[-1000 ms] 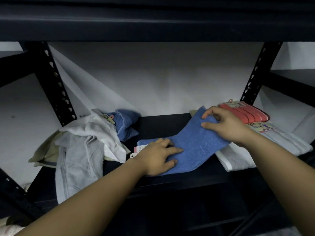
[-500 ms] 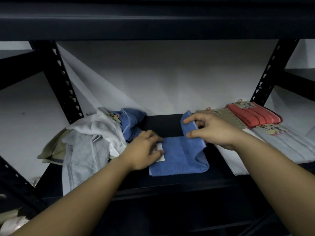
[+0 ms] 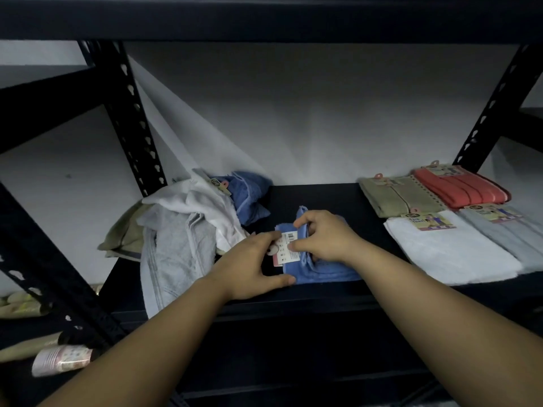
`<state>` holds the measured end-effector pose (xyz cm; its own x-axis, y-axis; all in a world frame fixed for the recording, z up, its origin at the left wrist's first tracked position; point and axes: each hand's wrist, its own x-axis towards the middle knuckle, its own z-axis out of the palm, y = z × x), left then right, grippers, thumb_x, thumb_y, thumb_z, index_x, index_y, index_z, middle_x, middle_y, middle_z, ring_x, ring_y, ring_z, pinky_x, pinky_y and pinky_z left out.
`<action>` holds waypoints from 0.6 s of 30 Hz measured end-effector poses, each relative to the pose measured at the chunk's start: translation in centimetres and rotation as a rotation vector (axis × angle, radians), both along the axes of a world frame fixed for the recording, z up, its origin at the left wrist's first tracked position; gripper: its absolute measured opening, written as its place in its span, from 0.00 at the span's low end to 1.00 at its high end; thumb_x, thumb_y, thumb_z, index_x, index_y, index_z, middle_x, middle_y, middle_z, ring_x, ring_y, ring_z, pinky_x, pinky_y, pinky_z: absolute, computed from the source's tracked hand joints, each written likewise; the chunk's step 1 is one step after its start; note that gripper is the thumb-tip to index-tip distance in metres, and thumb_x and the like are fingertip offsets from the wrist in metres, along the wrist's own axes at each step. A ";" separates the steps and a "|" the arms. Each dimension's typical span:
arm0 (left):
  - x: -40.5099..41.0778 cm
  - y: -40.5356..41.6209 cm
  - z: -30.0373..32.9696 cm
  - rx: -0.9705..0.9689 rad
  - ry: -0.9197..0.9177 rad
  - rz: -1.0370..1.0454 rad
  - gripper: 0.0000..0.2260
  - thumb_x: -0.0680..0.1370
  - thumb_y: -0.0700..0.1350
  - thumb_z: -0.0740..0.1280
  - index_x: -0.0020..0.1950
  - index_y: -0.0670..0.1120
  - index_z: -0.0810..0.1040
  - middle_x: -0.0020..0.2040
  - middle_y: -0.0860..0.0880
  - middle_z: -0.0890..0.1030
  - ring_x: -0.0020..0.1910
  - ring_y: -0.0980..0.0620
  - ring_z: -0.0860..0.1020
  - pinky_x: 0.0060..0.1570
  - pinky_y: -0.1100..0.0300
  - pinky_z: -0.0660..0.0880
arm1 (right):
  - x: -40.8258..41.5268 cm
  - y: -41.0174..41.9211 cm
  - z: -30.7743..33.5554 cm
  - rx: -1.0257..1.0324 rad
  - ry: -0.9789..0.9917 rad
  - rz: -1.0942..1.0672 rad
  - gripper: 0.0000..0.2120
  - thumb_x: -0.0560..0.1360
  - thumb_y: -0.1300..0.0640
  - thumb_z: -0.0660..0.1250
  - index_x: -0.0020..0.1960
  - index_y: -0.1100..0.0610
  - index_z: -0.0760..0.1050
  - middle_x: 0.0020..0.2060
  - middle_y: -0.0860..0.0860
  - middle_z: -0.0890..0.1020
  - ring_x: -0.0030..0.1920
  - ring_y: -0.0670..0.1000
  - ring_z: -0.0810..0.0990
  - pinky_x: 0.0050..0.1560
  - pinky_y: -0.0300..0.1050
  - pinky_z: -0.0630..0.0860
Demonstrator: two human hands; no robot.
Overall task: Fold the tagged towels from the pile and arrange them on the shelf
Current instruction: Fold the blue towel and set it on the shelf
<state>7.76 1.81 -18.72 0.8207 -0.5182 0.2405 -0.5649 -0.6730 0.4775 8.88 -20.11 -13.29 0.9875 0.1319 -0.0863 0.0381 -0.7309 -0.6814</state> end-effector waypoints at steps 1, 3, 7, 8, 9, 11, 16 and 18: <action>-0.1 0.0 0.0 -0.018 0.008 0.004 0.45 0.70 0.71 0.72 0.80 0.51 0.62 0.75 0.53 0.72 0.70 0.57 0.72 0.68 0.62 0.69 | 0.1 0.2 -0.2 -0.005 -0.010 -0.004 0.26 0.69 0.51 0.81 0.64 0.51 0.77 0.51 0.50 0.85 0.48 0.46 0.84 0.44 0.38 0.77; 0.0 0.0 0.0 -0.053 0.032 0.003 0.47 0.69 0.71 0.73 0.81 0.52 0.60 0.76 0.54 0.71 0.71 0.58 0.71 0.69 0.61 0.69 | 0.0 0.6 -0.4 -0.022 -0.019 -0.002 0.26 0.70 0.52 0.81 0.65 0.52 0.77 0.49 0.49 0.84 0.46 0.46 0.84 0.42 0.37 0.75; 0.1 0.0 0.0 -0.129 0.097 0.007 0.51 0.65 0.74 0.74 0.81 0.53 0.59 0.75 0.58 0.71 0.71 0.62 0.72 0.69 0.55 0.73 | -0.5 1.3 -0.3 -0.026 -0.014 0.054 0.26 0.71 0.51 0.81 0.67 0.52 0.77 0.49 0.50 0.84 0.48 0.47 0.84 0.49 0.41 0.79; 0.1 0.0 -0.1 -0.146 0.105 0.007 0.52 0.65 0.74 0.75 0.80 0.53 0.59 0.74 0.59 0.71 0.71 0.63 0.71 0.69 0.55 0.73 | -0.6 1.3 -0.2 -0.030 -0.017 0.070 0.26 0.72 0.51 0.80 0.67 0.50 0.77 0.50 0.50 0.84 0.49 0.47 0.83 0.51 0.40 0.79; 0.1 0.1 -0.1 -0.160 0.110 0.007 0.52 0.64 0.74 0.75 0.80 0.53 0.59 0.74 0.59 0.71 0.70 0.63 0.71 0.69 0.56 0.73 | -0.8 1.3 -0.1 -0.040 -0.023 0.076 0.26 0.72 0.51 0.80 0.68 0.49 0.77 0.51 0.50 0.83 0.50 0.47 0.82 0.52 0.40 0.79; 0.1 0.0 0.0 -0.173 0.111 0.009 0.52 0.64 0.73 0.76 0.80 0.53 0.59 0.74 0.60 0.71 0.70 0.64 0.71 0.70 0.57 0.73 | -0.9 1.2 -0.1 -0.054 -0.041 0.059 0.26 0.72 0.52 0.80 0.68 0.49 0.76 0.52 0.48 0.81 0.50 0.44 0.80 0.51 0.37 0.77; 0.0 0.0 0.2 -0.157 0.085 0.010 0.50 0.64 0.72 0.77 0.79 0.52 0.62 0.72 0.60 0.72 0.67 0.64 0.72 0.67 0.60 0.73 | -0.8 1.2 -1.2 -0.039 -0.058 0.025 0.21 0.73 0.53 0.79 0.64 0.51 0.79 0.53 0.46 0.81 0.52 0.43 0.80 0.48 0.30 0.73; 0.0 0.1 0.2 -0.145 0.067 0.000 0.48 0.66 0.71 0.76 0.78 0.52 0.64 0.69 0.59 0.72 0.65 0.63 0.73 0.65 0.61 0.73 | -0.8 1.1 -1.5 -0.020 -0.077 0.031 0.16 0.75 0.53 0.77 0.61 0.52 0.81 0.52 0.45 0.83 0.53 0.42 0.82 0.52 0.34 0.77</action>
<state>7.79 1.89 -18.55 0.8375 -0.4821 0.2574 -0.5284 -0.5941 0.6065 8.07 -19.01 -14.75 0.9867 0.1619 -0.0136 0.1127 -0.7421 -0.6607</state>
